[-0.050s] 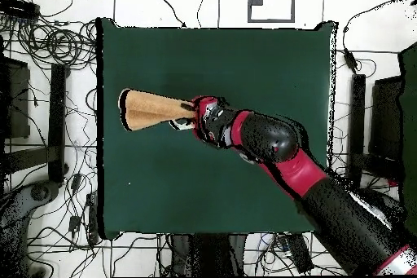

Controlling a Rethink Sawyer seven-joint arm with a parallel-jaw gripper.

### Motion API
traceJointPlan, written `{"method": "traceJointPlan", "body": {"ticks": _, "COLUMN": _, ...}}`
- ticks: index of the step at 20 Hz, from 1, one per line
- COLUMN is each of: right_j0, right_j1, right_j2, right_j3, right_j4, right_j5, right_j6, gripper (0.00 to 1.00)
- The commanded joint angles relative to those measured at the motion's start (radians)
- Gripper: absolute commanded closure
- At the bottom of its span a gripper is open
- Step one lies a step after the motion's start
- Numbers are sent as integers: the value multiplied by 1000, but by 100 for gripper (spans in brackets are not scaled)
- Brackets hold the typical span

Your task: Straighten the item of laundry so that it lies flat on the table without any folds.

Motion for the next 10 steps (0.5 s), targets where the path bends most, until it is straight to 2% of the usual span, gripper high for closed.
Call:
{"method": "traceJointPlan", "body": {"ticks": 1, "right_j0": -24, "right_j1": -18, "right_j2": 110, "right_j3": 246, "right_j4": 46, "right_j5": -100, "right_j6": 250, "gripper": 100}}
{"method": "traceJointPlan", "body": {"ticks": 10, "right_j0": -126, "right_j1": -74, "right_j2": 164, "right_j3": 357, "right_j4": 39, "right_j5": -71, "right_j6": 227, "gripper": 100}}
